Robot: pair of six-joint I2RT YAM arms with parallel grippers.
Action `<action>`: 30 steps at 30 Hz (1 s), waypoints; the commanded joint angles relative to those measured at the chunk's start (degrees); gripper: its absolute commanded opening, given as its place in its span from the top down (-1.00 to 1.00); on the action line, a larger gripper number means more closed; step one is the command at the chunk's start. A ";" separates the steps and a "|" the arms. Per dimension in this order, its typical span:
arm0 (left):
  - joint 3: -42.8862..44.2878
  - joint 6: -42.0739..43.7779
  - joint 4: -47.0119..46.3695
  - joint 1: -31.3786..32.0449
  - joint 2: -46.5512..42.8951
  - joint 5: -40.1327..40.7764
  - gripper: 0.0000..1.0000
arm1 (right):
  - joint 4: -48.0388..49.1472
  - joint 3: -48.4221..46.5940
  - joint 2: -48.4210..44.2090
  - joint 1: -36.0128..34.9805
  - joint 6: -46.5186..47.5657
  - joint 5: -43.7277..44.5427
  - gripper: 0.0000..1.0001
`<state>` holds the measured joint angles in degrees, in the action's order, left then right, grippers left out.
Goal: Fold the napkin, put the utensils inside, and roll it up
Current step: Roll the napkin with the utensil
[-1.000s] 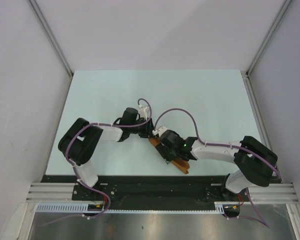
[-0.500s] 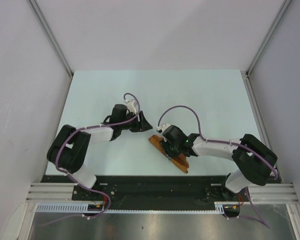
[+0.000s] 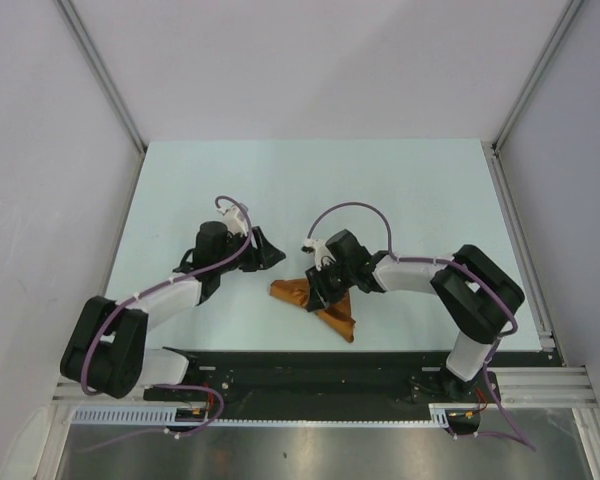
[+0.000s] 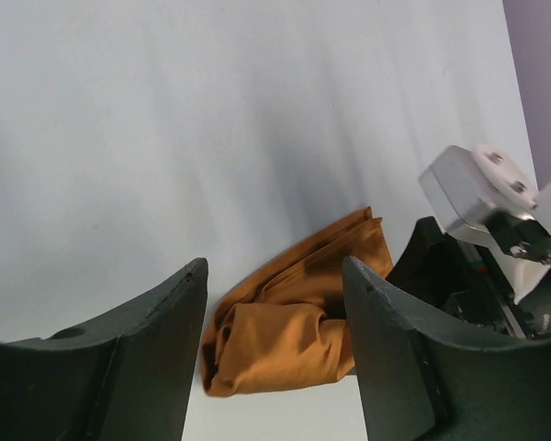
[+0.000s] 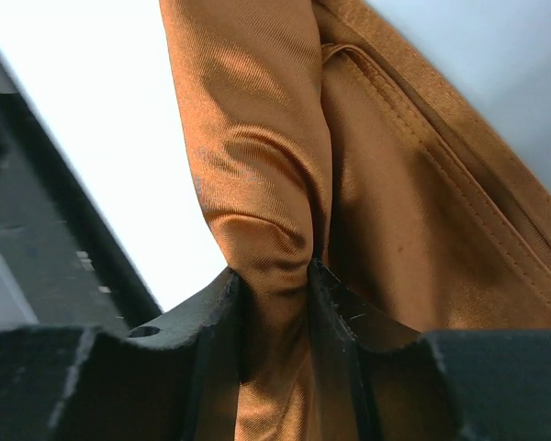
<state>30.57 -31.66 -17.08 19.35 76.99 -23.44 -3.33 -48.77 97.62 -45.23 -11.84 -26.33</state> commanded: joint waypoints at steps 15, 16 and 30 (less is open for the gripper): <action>-9.91 -1.39 0.12 -1.07 -5.71 -1.70 -0.33 | -2.29 2.01 1.87 -0.56 -0.56 -10.33 0.29; -10.35 -1.47 0.03 -0.81 -5.89 -1.61 -0.33 | -2.55 2.19 1.52 -0.47 -0.82 -10.15 0.30; -12.46 -3.41 -3.04 2.96 -7.29 -2.40 -0.38 | -8.35 -0.70 4.76 6.03 -1.44 -14.63 0.32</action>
<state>18.22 -33.58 -15.97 20.84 70.70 -24.56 -5.06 -48.16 100.01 -40.53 -14.33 -38.79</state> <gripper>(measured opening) 0.691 0.337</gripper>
